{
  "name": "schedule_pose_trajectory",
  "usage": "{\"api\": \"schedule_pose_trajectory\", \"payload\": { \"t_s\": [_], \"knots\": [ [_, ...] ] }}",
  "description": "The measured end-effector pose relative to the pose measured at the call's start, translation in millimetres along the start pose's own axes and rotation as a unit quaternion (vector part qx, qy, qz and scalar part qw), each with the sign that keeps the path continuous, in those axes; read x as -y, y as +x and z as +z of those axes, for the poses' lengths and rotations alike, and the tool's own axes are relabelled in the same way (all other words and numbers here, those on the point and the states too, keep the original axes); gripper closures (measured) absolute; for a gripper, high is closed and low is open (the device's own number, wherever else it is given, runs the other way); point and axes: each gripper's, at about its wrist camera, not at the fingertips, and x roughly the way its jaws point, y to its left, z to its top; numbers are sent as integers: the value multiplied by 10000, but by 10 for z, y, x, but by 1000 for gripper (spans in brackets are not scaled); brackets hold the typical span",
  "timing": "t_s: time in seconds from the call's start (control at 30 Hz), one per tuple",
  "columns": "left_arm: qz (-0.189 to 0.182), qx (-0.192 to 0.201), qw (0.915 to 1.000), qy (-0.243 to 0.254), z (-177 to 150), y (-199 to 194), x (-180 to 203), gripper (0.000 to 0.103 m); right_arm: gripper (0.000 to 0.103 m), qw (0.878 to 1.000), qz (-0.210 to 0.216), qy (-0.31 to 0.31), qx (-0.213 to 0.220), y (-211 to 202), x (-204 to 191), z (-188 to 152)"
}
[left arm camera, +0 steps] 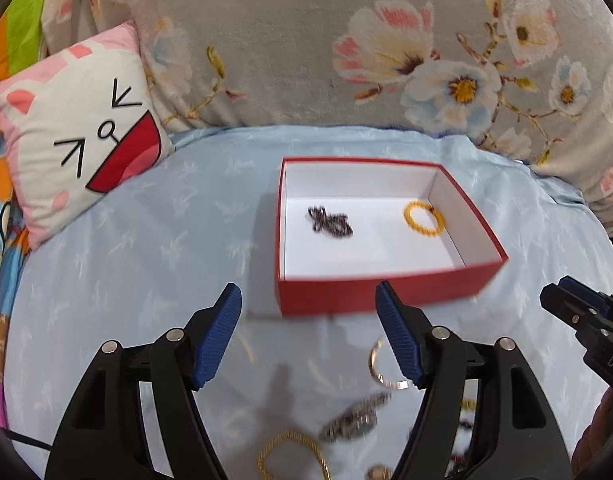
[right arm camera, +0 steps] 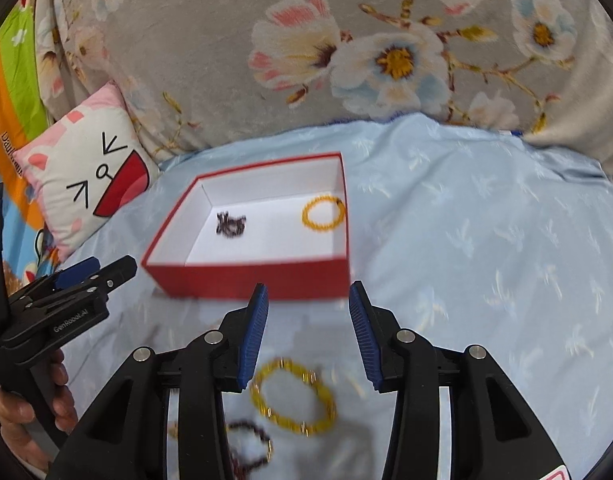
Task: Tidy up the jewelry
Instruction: 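Lift both open tools out of the red box back over the jewelry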
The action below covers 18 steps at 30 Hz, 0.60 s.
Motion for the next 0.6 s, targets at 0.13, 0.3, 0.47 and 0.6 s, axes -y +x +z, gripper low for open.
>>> {"api": "schedule_pose_trajectory", "payload": {
  "t_s": [0.13, 0.3, 0.47, 0.6],
  "knots": [
    [-85, -143, 9999, -47, -305, -128, -19, 37, 61, 9997, -26, 139, -195, -111, 91, -319],
    [-162, -300, 9990, -296, -705, -254, -109, 31, 61, 9988, -135, 232, -416, -233, 185, -685],
    [109, -362, 9989, -279, -954, -302, -145, 30, 61, 9979, -218, 230, -570, -276, 187, -922],
    [200, -406, 9981, -410, -1033, -335, -235, 31, 61, 9979, -225, 114, -598, -301, 114, -1014]
  ]
}}
